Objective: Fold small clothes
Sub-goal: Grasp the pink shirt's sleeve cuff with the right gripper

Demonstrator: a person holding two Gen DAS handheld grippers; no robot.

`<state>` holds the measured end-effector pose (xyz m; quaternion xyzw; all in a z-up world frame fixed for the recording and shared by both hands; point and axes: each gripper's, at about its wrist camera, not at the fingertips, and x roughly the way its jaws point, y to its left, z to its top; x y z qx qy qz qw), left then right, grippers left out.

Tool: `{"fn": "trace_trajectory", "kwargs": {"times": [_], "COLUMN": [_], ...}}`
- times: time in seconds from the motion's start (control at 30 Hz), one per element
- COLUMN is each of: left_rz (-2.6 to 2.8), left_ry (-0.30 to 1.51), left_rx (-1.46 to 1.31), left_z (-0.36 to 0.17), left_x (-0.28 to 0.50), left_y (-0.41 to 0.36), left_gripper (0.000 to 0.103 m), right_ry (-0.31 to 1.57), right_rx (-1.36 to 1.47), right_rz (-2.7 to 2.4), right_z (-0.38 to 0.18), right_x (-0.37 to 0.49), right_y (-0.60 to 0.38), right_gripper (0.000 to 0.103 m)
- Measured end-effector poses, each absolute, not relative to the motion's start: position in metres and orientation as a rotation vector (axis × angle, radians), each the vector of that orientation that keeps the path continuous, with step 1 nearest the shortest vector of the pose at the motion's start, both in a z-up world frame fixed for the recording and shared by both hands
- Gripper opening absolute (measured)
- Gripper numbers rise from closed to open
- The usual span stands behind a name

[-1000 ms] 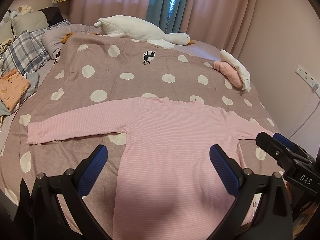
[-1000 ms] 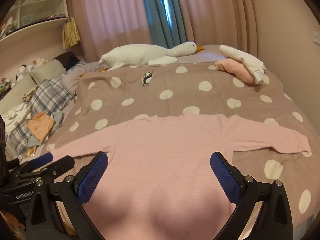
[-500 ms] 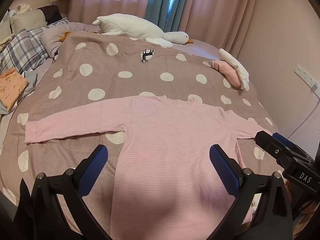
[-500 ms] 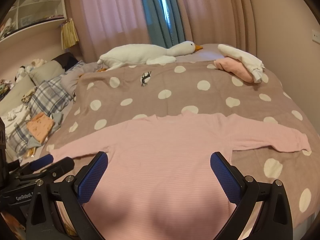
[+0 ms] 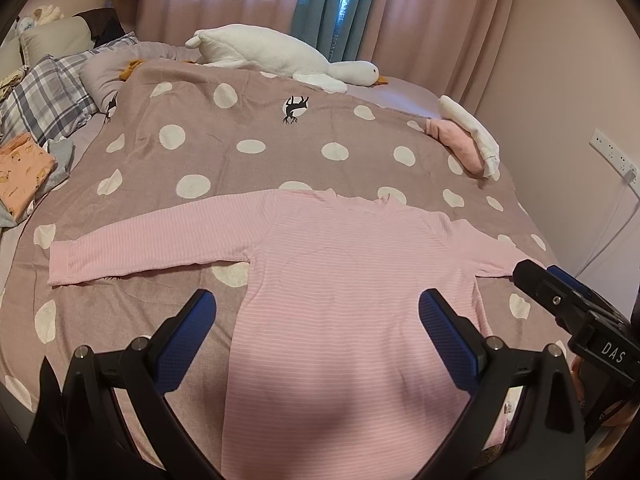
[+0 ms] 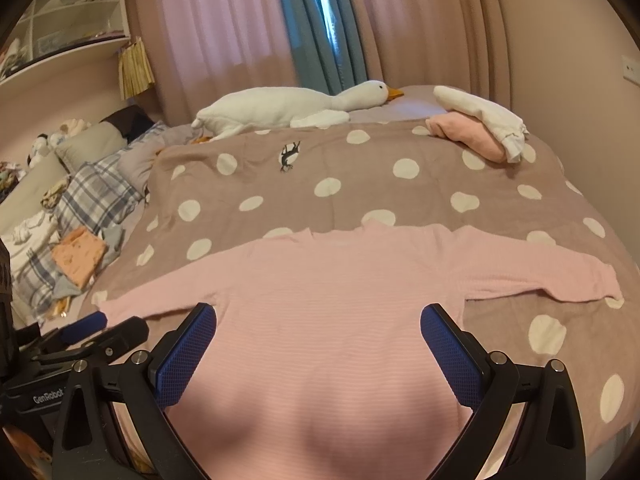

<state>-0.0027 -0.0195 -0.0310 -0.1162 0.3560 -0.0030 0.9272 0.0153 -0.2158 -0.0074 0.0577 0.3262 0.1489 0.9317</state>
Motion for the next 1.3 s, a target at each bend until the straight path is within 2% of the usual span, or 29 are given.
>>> {"fn": "trace_trajectory", "kwargs": {"times": [0.2, 0.27, 0.5, 0.7, 0.77, 0.93, 1.03, 1.3], "left_rz": [0.004, 0.008, 0.017, -0.073, -0.105, -0.163, -0.168, -0.143], "left_ry": [0.751, 0.762, 0.795, 0.863, 0.9, 0.99, 1.013, 1.078], "left_rx": [-0.235, -0.233, -0.214, -0.207, -0.212, -0.226, -0.226, -0.293], "left_z": [-0.04, -0.043, -0.055, -0.085, -0.099, -0.129, -0.138, -0.161], "left_x": [0.002, 0.006, 0.021, 0.038, 0.044, 0.058, 0.064, 0.078], "left_y": [-0.019, -0.019, -0.028, -0.048, -0.057, -0.079, -0.085, -0.085], "left_gripper": [0.101, 0.1, 0.099, 0.095, 0.093, 0.087, 0.087, 0.086], "right_ry": [0.67, 0.675, 0.661, 0.685, 0.682, 0.711, 0.733, 0.824], "right_rx": [0.152, 0.173, 0.213, 0.353, 0.387, 0.531, 0.579, 0.671], "right_rz": [0.296, 0.299, 0.304, 0.271, 0.199, 0.029, -0.115, -0.416], "right_z": [-0.01, -0.01, 0.0, 0.007, 0.007, -0.013, -0.033, -0.1], "right_x": [0.022, 0.025, 0.039, 0.072, 0.082, 0.105, 0.115, 0.13], "right_y": [-0.22, -0.223, -0.235, -0.289, -0.316, -0.4, -0.448, -0.539], "right_gripper": [0.102, 0.095, 0.092, 0.077, 0.069, 0.056, 0.052, 0.052]}}
